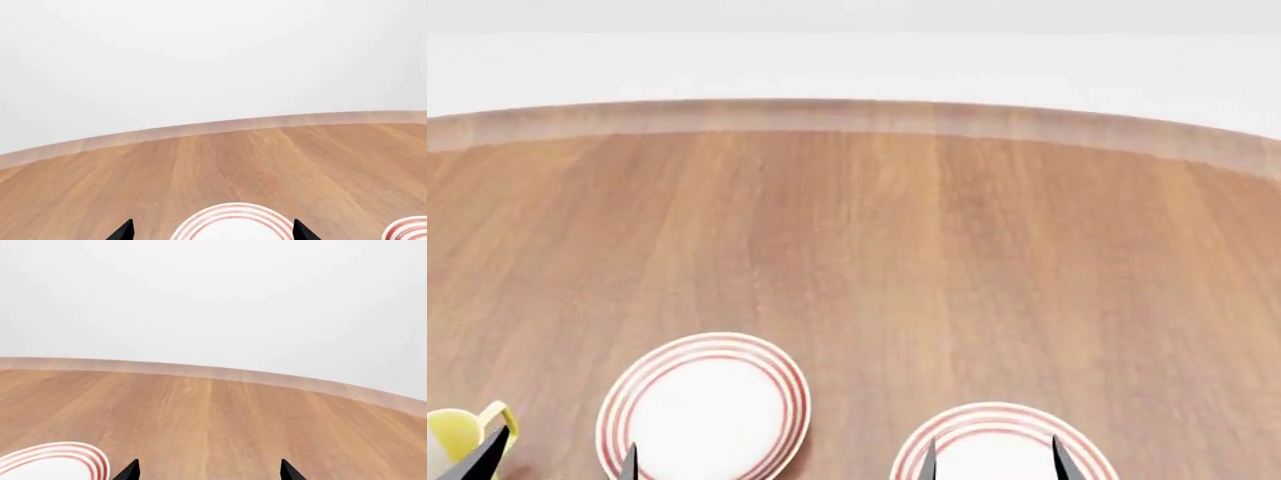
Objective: Put the white mug on the left plate.
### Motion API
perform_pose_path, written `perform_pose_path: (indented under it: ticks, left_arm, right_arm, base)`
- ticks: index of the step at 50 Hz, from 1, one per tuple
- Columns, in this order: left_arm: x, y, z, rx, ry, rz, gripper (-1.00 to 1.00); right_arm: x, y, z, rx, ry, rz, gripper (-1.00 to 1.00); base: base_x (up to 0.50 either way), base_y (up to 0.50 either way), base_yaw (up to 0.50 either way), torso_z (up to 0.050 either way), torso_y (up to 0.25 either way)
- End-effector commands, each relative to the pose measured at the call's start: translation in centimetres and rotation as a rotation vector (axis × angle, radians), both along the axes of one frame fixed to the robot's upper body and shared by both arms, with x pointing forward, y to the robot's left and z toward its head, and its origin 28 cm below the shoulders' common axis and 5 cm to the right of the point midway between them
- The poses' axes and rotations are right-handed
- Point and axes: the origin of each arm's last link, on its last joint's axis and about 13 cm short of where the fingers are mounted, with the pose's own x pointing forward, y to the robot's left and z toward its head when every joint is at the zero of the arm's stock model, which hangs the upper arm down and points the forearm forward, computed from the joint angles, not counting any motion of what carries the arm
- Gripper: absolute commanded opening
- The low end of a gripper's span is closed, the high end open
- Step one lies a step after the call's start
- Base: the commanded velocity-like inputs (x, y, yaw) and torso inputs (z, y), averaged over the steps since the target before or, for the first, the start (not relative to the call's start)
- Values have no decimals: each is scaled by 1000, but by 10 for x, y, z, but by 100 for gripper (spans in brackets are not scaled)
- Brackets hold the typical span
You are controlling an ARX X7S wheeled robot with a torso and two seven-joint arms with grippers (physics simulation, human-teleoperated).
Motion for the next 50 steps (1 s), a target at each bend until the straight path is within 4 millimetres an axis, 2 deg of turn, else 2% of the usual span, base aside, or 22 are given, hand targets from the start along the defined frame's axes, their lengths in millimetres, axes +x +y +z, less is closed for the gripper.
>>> perform_pose_path:
  ticks: [1,6,13,20,26,32,50]
  left_arm:
    - [-1,0,1,2,-1,-2,100]
    - [-3,1,0,19,-7,-14,100]
    - [-22,8,1,58,-21,-52,100]
    - [-42,16,-5,93,-15,-80,100]
    - [-58,24,-22,97,-18,-112,100]
    - [-75,28,-19,101,-37,-157,100]
    - [-102,30,-17,65,-59,-188,100]
  right_arm:
    - [0,0,1,2,-2,1,100]
    - [-1,0,0,3,-1,0,100]
    - [-2,-1,-2,5,0,-2,100]
    - [-1,-1,-3,8,2,-3,100]
    - [0,0,-7,12,11,-3,100]
    - [0,0,-5,13,7,-2,100]
    - [-1,-1,-5,14,4,-5,100]
  base:
    - [0,0,0,0,0]
    - [0,0,0,0,0]
    - [0,0,0,0,0]
    - [0,0,0,0,0]
    - [0,0,0,0,0]
    - [0,0,0,0,0]
    - [0,0,0,0,0]
